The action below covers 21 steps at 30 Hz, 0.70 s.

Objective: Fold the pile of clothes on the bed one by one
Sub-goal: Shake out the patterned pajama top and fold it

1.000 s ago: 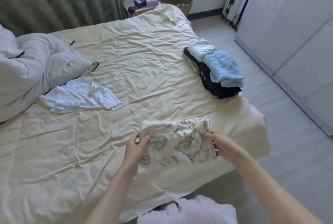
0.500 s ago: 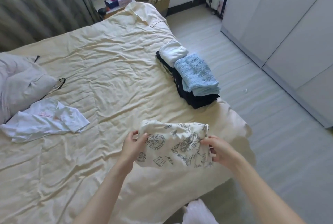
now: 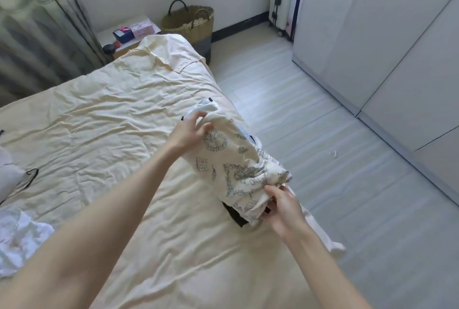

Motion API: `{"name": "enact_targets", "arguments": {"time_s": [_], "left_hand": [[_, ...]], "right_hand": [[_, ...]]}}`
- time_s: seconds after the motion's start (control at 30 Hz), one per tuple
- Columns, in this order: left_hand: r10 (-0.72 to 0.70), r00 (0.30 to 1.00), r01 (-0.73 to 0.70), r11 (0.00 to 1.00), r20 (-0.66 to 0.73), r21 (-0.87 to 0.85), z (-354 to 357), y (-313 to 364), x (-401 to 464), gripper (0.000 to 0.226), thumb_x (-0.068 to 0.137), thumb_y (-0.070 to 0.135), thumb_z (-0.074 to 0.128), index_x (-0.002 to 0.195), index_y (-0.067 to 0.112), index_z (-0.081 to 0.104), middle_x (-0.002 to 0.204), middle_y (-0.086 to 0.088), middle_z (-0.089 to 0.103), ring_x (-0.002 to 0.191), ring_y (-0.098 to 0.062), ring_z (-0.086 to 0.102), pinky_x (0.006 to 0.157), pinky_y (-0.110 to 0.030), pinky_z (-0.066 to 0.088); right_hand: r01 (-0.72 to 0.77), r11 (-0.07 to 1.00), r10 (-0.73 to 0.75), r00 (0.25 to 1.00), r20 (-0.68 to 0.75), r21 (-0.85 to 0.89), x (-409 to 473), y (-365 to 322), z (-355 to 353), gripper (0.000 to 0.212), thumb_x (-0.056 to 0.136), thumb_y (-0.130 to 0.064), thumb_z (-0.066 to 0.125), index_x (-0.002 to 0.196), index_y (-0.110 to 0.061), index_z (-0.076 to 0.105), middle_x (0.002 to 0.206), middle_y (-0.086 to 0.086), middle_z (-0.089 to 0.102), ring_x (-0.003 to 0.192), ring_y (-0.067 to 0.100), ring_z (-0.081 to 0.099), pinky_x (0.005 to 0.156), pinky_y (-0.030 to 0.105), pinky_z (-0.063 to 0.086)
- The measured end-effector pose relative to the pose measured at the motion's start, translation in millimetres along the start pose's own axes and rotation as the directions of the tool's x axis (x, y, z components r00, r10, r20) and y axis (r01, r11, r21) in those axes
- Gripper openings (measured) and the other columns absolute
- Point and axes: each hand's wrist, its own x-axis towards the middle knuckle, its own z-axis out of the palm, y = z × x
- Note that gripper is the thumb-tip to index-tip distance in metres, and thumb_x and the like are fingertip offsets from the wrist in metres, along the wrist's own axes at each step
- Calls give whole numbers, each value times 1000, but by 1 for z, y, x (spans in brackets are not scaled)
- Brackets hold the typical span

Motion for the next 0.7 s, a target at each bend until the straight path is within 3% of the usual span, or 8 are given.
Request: {"name": "enact_targets", "arguments": {"time_s": [0.2,0.3,0.4,0.47,0.53,0.6,0.67,0.7], "left_hand": [[135,987,-137,990,82,15,49,-15,89,34,91,29,61,122,17,58,122,-5,59,112,-20,52,93,-31,39],[61,996,-60,998,70,-18,82,-33,101,34,91,25,61,124,15,58,123,-7,60,116,-23,53,96,-30,38],[58,998,-58,998,-33,6,107,-36,97,38,93,16,55,130,19,54,132,-9,53,125,-24,46,104,-38,35],[185,978,-177,981,-98,82,117,-34,84,45,90,16,56,135,23,50,141,-10,45,132,-26,38,110,-47,28],[298,953,-285,940,-47,186,125,-32,64,51,92,33,54,141,32,41,153,-6,28,142,-26,22,114,-54,12],[320,939,-344,888,126,306,135,-33,50,57,94,50,43,146,40,24,159,3,-1,146,-21,-6,111,-55,-8],[275,928,-358,846,251,396,143,-35,49,60,94,58,33,148,43,11,154,7,-21,140,-19,-25,108,-56,-19],[254,925,-358,830,281,428,145,-34,53,61,94,60,29,148,44,6,153,6,-24,139,-19,-27,107,-57,-20]], "right_hand": [[-63,983,76,995,-71,170,65,12,-1,23,93,0,49,113,-9,56,108,17,61,102,31,57,78,46,50],[-105,977,127,985,-113,187,83,28,-8,20,94,-1,49,109,-10,58,110,15,61,106,29,56,91,51,46],[-104,995,103,975,-198,5,89,32,-16,16,95,-9,53,110,-8,57,103,12,63,92,25,60,79,41,51],[2,950,-102,948,-303,-313,88,33,-25,16,92,-21,60,102,-9,57,94,5,64,89,24,62,74,34,48],[176,715,-500,805,-318,-677,86,30,-33,19,88,-26,65,94,-12,54,92,2,59,96,28,58,81,34,43],[375,249,-827,562,5,-893,85,23,-32,20,86,-25,63,98,-10,58,99,7,58,101,28,52,87,36,38],[428,-158,-825,439,357,-890,93,19,-28,31,86,-27,56,112,-11,64,116,13,60,115,28,48,97,41,36],[428,-230,-755,487,438,-874,99,15,-25,36,89,-28,54,120,-13,62,128,15,56,125,28,45,104,45,33]]}}
